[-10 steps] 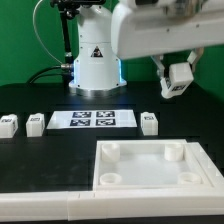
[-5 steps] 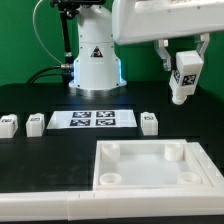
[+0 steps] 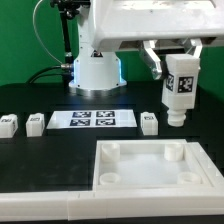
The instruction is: Assemble one leg
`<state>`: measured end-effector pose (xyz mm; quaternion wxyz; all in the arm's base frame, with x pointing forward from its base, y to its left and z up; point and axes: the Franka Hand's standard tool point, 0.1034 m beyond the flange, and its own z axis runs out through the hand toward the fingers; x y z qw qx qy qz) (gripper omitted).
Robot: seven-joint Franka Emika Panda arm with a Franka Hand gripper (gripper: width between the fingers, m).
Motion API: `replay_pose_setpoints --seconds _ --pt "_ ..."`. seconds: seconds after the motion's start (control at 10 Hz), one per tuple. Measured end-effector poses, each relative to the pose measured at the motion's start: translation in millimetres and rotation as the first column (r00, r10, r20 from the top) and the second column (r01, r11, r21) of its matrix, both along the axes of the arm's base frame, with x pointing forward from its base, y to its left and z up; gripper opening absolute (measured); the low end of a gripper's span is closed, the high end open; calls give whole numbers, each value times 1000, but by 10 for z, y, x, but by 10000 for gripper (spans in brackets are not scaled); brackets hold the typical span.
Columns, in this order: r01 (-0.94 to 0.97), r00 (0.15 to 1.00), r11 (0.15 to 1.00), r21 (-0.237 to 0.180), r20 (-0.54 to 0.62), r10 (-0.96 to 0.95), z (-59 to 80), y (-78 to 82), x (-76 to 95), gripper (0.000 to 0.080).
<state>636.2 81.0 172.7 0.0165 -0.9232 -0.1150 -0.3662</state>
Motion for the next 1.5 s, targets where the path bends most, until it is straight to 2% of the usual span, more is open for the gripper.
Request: replay_pose_setpoints --seconds 0.1,0.3,0.4,0.6,0.9,1.0,1.1,1.5 --pt "-5 999 1000 -3 -48 5 -62 8 -33 291" --pt "-5 999 1000 -2 -44 5 -57 8 -24 291" --pt "-7 998 1000 -2 -58 7 -99 19 -43 291" --pt "-23 991 1000 6 -133 24 -275 116 -65 291" --pt "-35 989 999 29 -145 39 -585 284 7 291" --pt "-38 988 999 30 -147 42 -609 313 0 291" --pt "-38 988 999 29 -147 41 -617 302 7 291" --pt "-31 987 999 30 -158 35 -800 266 -46 291"
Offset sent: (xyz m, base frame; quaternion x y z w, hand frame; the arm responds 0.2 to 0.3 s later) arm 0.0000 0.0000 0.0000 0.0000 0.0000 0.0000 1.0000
